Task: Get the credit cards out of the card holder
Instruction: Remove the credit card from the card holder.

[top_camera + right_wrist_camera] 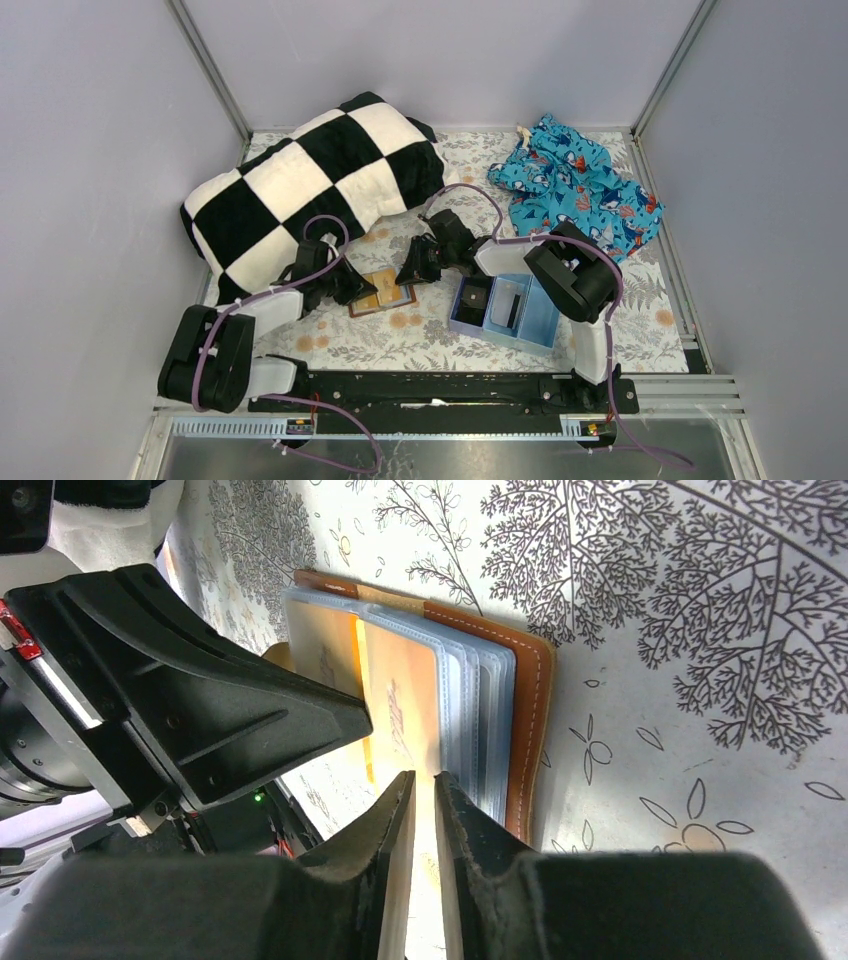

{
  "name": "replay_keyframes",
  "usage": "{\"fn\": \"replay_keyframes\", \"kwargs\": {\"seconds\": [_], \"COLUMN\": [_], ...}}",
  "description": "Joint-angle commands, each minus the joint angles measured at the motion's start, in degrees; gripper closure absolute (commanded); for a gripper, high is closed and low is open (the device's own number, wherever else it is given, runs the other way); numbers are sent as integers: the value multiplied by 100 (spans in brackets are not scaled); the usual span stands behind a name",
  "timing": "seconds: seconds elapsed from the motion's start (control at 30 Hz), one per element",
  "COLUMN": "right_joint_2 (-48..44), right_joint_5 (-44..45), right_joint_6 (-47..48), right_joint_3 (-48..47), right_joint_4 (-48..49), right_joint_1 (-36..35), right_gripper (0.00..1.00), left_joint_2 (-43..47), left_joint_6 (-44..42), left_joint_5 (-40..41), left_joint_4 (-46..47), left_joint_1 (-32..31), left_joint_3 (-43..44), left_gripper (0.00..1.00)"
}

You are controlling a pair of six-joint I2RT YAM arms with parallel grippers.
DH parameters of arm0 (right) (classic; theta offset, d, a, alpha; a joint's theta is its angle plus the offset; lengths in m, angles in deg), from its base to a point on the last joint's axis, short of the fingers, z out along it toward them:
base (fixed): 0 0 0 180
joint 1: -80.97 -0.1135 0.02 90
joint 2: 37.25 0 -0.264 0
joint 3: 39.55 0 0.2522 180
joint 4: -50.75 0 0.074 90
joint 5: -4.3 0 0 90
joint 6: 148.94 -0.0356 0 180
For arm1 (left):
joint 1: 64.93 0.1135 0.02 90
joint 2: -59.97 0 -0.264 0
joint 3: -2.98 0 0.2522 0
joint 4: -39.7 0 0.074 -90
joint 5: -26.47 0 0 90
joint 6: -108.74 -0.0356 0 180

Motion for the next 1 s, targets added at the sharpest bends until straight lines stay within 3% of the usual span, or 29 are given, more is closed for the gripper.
{"fn": "replay_keyframes", "kwargs": {"seconds": [0.0,0.27,0.53,0.8,0.97], "right_joint_2": [309,349,361,303,323], "right_joint_5": [676,914,917,1265,1239], "right_joint_6": [209,379,345,406,394], "right_joint_3": [153,102,103,259,275], "right_joint_4": [-844,-1125,-1100,-1264,-1240], "right_joint_1": [14,41,55,197,206], "right_gripper": [79,80,79,79,78], "left_joint_2": [245,566,371,-30,-360], "left_joint_6": [-210,-149,-179,-147,-137], "left_joint_5": [539,566,-66,-390,-491], "left_joint_4": [-548,-483,55,322,496], "left_joint_1": [127,146,147,146,150], "left_joint_3": [48,-120,-70,-40,37], "left_gripper": [100,100,100,93,80]}}
